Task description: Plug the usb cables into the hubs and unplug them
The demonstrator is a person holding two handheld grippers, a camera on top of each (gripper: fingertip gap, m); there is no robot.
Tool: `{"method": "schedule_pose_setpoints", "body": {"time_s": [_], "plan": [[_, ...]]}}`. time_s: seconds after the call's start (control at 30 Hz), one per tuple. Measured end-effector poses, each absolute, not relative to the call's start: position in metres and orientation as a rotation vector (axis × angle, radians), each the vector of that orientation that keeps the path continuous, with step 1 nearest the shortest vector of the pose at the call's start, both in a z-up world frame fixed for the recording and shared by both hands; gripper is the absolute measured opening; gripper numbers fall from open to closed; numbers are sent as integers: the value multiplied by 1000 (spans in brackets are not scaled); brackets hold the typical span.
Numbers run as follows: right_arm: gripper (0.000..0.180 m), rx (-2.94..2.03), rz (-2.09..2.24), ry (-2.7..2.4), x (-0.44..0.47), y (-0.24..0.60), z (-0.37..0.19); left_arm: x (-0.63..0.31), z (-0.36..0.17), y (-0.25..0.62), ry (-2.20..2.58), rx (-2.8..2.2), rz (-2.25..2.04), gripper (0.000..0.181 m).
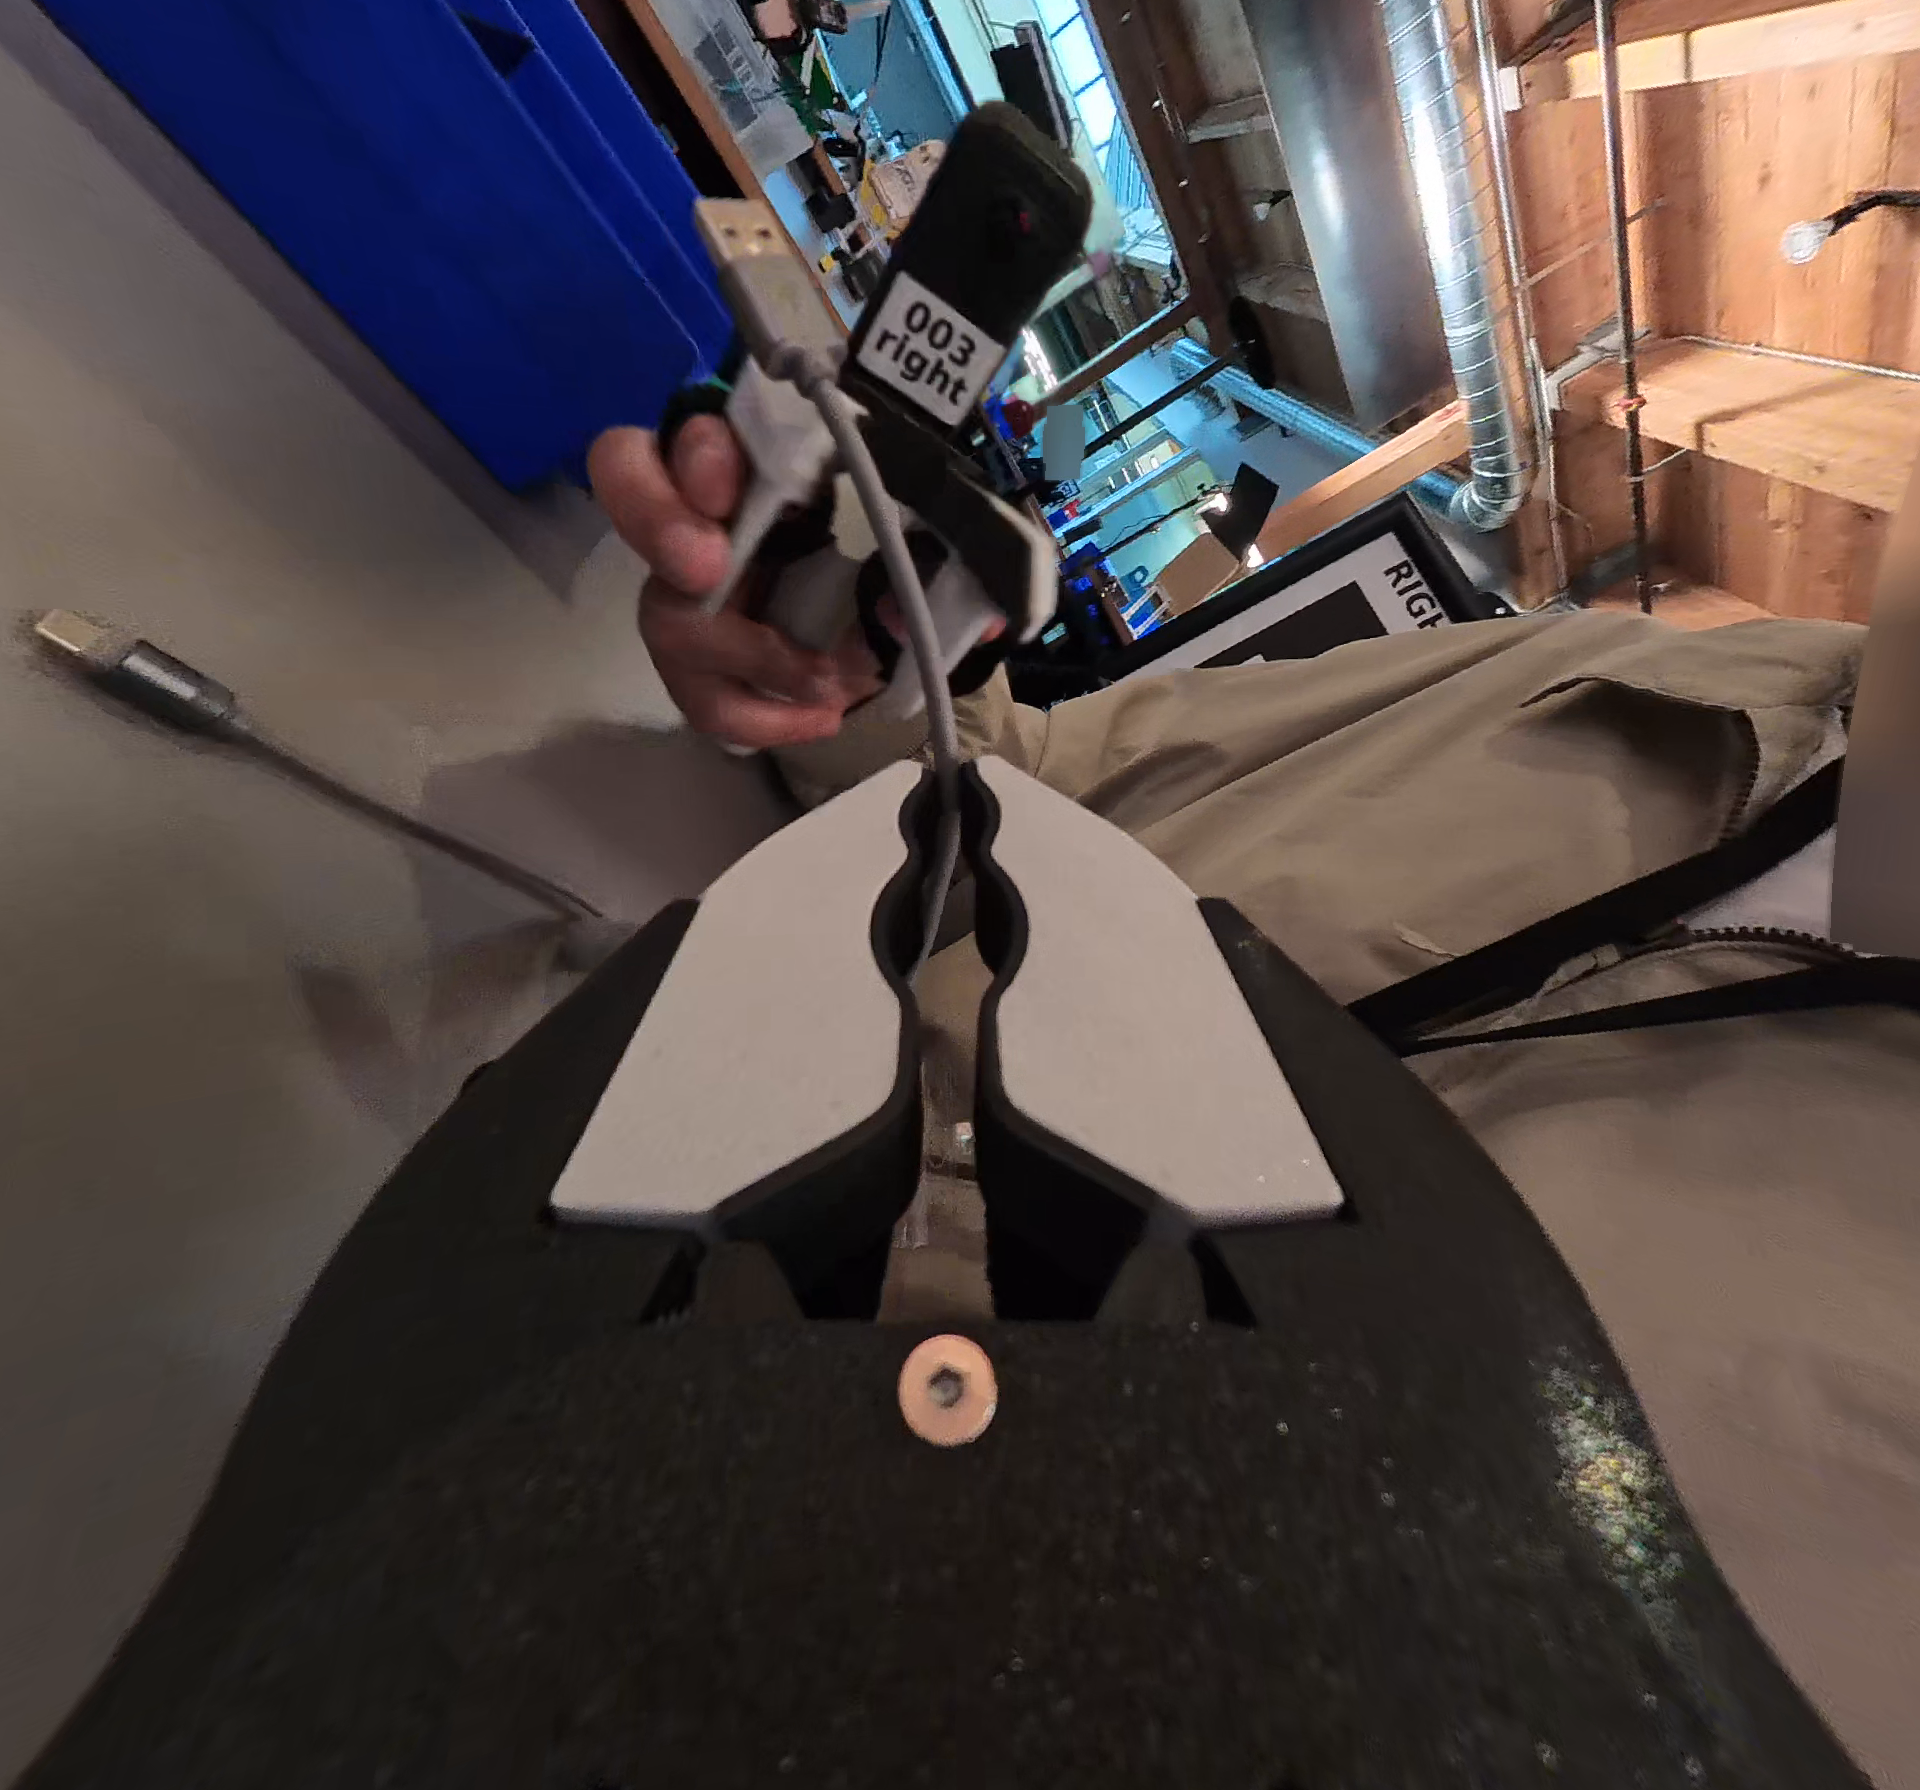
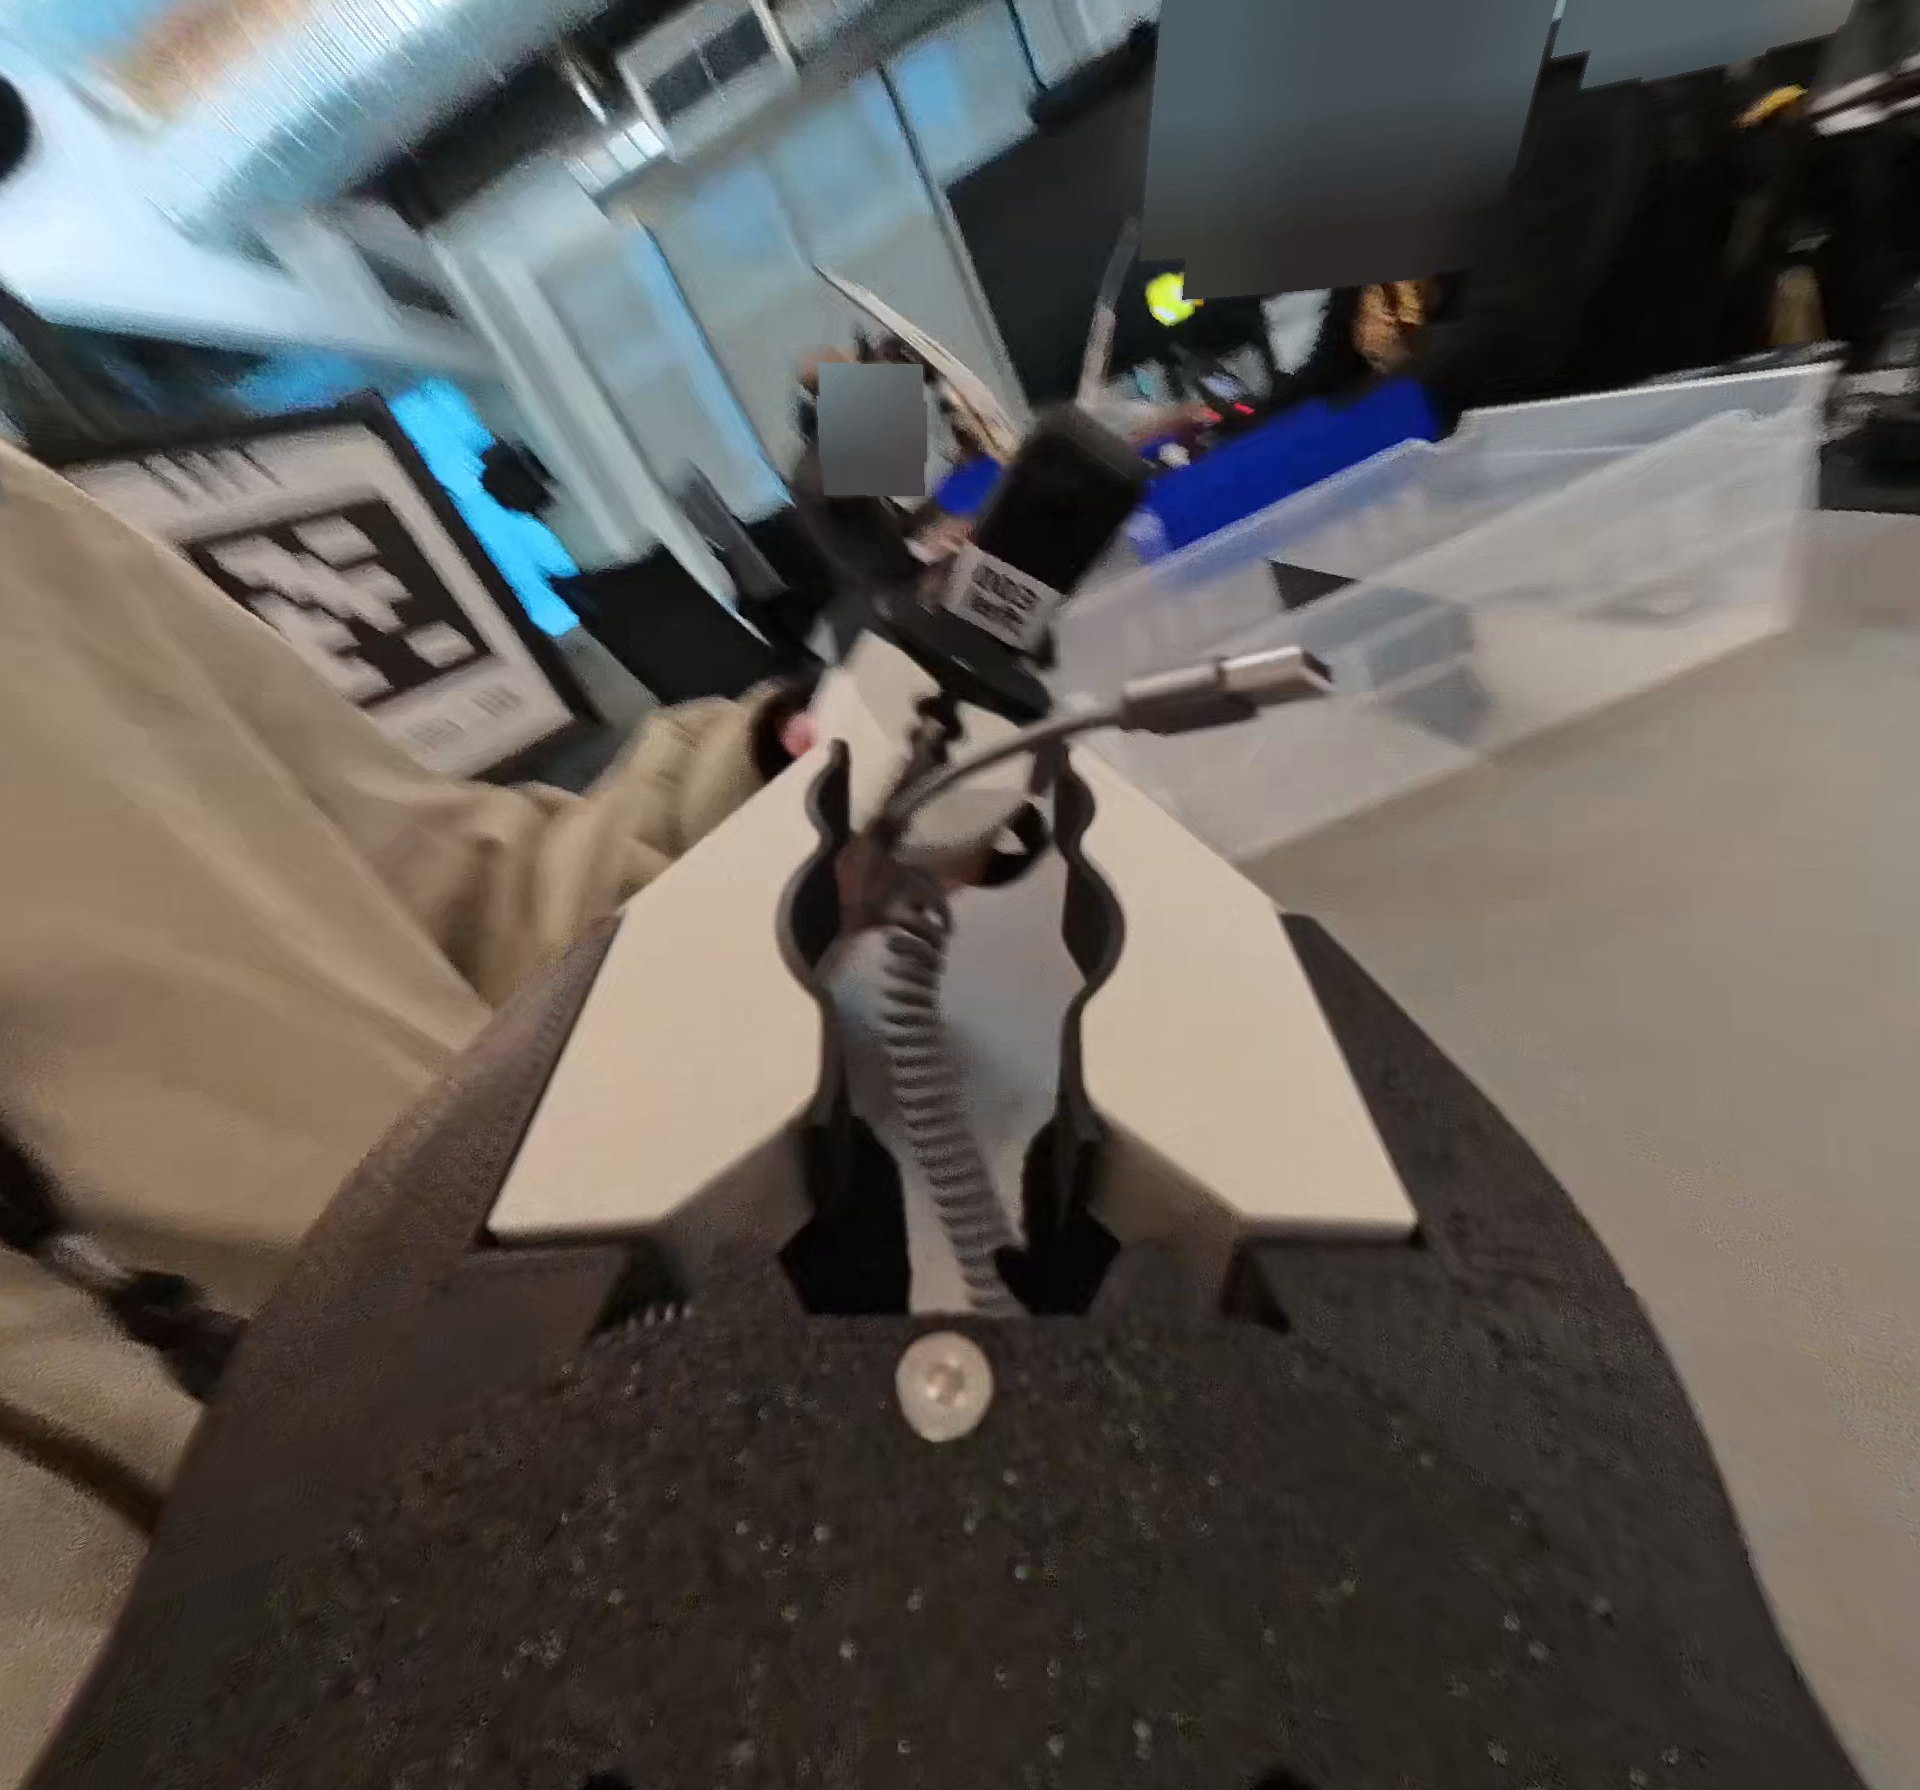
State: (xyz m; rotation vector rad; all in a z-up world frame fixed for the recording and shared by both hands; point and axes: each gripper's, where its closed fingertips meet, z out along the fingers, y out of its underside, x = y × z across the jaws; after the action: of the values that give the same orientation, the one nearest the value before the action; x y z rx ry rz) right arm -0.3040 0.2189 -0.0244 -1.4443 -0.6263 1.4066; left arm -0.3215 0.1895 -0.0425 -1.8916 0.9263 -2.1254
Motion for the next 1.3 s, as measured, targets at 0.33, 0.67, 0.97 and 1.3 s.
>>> {"method": "schedule_pose_setpoints", "body": {"time_s": [0.33,0.67,0.97,1.3], "plan": [[31,-1503,1519,-576,-326,215,-36,-321,-46,179,939,-1887,-2167,3],[2,-1508,1553,-505,-315,216,-26,-334,-65,205,868,-1812,-1756,56],[2,-1439,1680,-416,-305,216,-14,-308,-90,192,966,-1790,-1631,59],[2,-1422,1642,-357,-282,221,4,-306,-104,206,950,-1819,-1420,17]]}}
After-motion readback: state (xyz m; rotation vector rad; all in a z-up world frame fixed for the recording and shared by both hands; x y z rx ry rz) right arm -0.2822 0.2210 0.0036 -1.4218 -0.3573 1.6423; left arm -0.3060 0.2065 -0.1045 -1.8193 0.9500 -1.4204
